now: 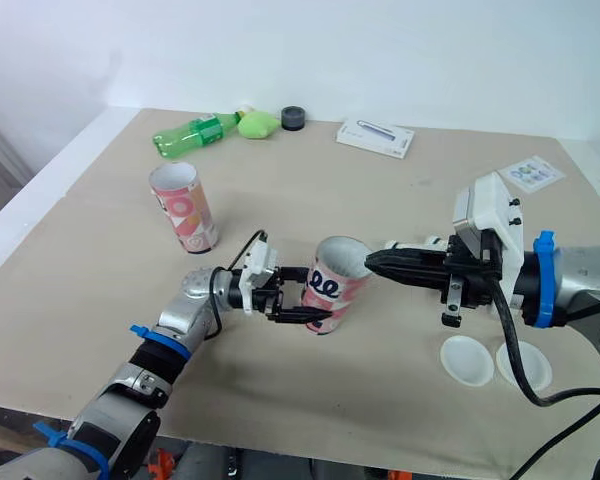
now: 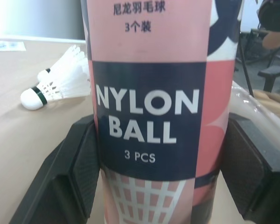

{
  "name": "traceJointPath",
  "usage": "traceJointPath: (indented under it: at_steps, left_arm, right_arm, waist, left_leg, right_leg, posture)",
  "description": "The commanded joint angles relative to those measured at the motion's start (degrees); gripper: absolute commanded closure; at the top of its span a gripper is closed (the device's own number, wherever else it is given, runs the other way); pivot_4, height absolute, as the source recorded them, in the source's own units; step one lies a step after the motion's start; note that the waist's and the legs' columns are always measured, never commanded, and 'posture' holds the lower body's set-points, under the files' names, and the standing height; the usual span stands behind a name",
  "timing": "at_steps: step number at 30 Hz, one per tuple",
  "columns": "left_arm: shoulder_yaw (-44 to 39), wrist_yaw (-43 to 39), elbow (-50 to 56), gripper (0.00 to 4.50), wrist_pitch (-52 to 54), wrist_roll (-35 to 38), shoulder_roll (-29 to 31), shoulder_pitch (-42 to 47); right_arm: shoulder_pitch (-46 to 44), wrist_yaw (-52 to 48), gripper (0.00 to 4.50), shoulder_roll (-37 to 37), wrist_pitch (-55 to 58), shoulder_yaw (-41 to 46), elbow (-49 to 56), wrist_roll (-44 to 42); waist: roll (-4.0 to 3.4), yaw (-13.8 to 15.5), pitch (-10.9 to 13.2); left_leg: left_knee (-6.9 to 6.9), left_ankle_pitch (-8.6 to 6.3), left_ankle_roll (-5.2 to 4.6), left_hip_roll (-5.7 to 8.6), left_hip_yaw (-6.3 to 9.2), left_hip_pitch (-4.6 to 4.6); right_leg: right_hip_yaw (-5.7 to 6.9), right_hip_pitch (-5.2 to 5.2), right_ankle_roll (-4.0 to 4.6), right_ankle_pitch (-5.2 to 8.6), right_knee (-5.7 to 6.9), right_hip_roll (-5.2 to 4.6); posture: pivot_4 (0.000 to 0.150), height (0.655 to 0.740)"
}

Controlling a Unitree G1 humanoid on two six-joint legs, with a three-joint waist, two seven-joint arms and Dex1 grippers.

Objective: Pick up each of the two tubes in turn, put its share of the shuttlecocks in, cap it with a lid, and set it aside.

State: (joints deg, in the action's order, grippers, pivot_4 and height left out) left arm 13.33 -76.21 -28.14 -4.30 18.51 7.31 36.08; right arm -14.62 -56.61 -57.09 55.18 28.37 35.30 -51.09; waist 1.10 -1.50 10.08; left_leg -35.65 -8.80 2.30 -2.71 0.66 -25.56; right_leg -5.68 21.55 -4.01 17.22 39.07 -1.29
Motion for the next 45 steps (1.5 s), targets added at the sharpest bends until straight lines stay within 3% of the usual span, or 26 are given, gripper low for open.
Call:
traceJointPath:
  at_steps: [1,9,12,13,14,16,18,19,24,32,39,45]
  left_arm:
    - [-1.0,-1.3,-0.6,1.27,-1.4,-0.9,2.8,-2.3]
    - [-0.7,-2.4,0.9,1.27,-1.3,-1.2,6.1,-5.8]
    - [-0.3,-2.1,1.0,1.27,-0.2,-1.0,5.1,-6.3]
    - [-0.4,-1.7,0.9,1.27,0.3,-0.8,4.7,-6.3]
    - [-0.5,-1.3,0.8,1.27,0.6,-0.5,4.2,-6.2]
    - [-0.7,-0.7,0.4,1.27,0.7,-0.4,3.5,-6.0]
    - [-0.7,-0.5,0.4,1.27,0.5,-0.5,3.2,-6.1]
    - [-0.6,-0.6,0.4,1.27,0.1,-0.6,3.0,-6.1]
    - [1.9,-2.6,1.0,1.27,-2.9,-2.7,2.9,-6.4]
    - [1.8,-1.8,-0.7,1.27,-4.5,-3.1,1.6,-4.8]
    - [1.9,-1.3,-0.9,1.27,-5.6,-3.3,0.7,-4.9]
    - [2.7,-2.1,-1.2,1.27,-7.2,-4.0,1.0,-5.6]
  right_arm:
    - [1.5,1.4,4.42,-1.5,0.2,5.0,2.2,-2.8]
    - [8.1,3.1,4.42,-2.6,1.8,10.4,0.8,-3.5]
    - [16.2,0.3,4.42,-2.5,-0.3,11.4,-0.7,1.6]
    - [18.4,-0.1,3.86,-3.3,-0.9,11.1,-1.9,3.6]
    - [21.1,-2.1,3.7,-4.6,-2.5,10.7,-2.5,6.2]
    - [26.5,-5.2,2.66,-8.6,-7.5,8.2,-4.1,13.6]
    - [30.2,-9.0,2.21,-11.5,-12.3,6.5,-5.7,18.7]
    - [31.1,-10.1,1.74,-13.1,-14.9,5.1,-7.2,21.4]
    - [26.0,-14.5,1.74,-19.2,-26.2,-7.2,-21.1,29.4]
    - [11.7,-20.4,1.74,-18.3,-33.8,-22.3,-35.9,35.8]
    - [4.2,-23.2,1.74,-16.0,-38.5,-29.6,-43.6,40.6]
    - [1.4,-24.5,3.25,-14.5,-41.9,-32.5,-46.9,43.3]
  waist:
    - [-0.01,-0.1,0.0]
    - [0.06,-0.5,-0.1]
    - [0.13,-0.5,-0.2]
    - [0.15,-0.6,-0.2]
    - [0.25,-0.5,-0.3]
    - [0.17,-0.6,-0.3]
    - [0.04,-0.5,-0.4]
    - [0.0,-0.5,-0.4]
    - [0.03,-0.5,-0.4]
    - [-0.03,-0.3,-0.4]
    - [-0.11,0.0,-0.4]
    - [-0.11,0.0,-0.4]
  left_leg:
    - [0.01,0.0,0.0,0.0,0.0,0.01]
    - [0.02,0.01,-0.01,-0.05,0.0,0.33]
    - [0.05,0.02,-0.02,-0.07,-0.05,0.37]
    - [0.06,0.02,-0.03,-0.06,-0.01,0.41]
    - [0.05,0.02,-0.03,-0.07,-0.03,0.43]
    - [0.08,0.01,-0.02,-0.05,-0.01,0.41]
    - [0.06,0.01,-0.02,-0.01,-0.12,0.42]
    - [0.05,0.01,-0.02,-0.01,-0.13,0.44]
    - [-0.04,0.03,-0.03,0.03,-0.18,0.45]
    - [0.11,-0.04,0.07,0.07,-0.2,0.4]
    - [0.08,-0.05,0.08,0.08,-0.21,0.42]
    - [0.09,-0.05,0.08,0.07,-0.18,0.42]
  right_leg:
    - [0.0,0.0,0.01,0.0,0.0,0.0]
    - [0.01,-0.26,-0.2,0.12,0.0,0.03]
    - [-0.03,-0.29,-0.19,0.14,0.0,0.03]
    - [0.02,-0.34,-0.2,0.17,0.0,0.02]
    - [-0.01,-0.34,-0.2,0.17,0.0,0.03]
    - [0.02,-0.35,-0.22,0.22,-0.01,0.02]
    - [-0.09,-0.33,-0.29,0.2,-0.01,-0.05]
    - [-0.1,-0.33,-0.3,0.19,-0.01,-0.05]
    - [-0.13,-0.35,-0.13,0.27,-0.06,-0.11]
    - [-0.16,-0.33,-0.37,0.26,-0.16,-0.13]
    - [-0.16,-0.34,-0.39,0.24,-0.16,-0.14]
    - [-0.14,-0.35,-0.38,0.25,-0.16,-0.13]
  posture:
    - [0.15,0.7203]
    - [0.15,0.7203]
    - [0.15,0.7203]
    - [0.15,0.7203]
    - [0.15,0.7203]
    - [0.15,0.7203]
    - [0.15,0.7203]
    - [0.15,0.7203]
    - [0.15,0.7203]
    - [0.15,0.7203]
    - [0.15,0.7203]
    - [0.15,0.7203]
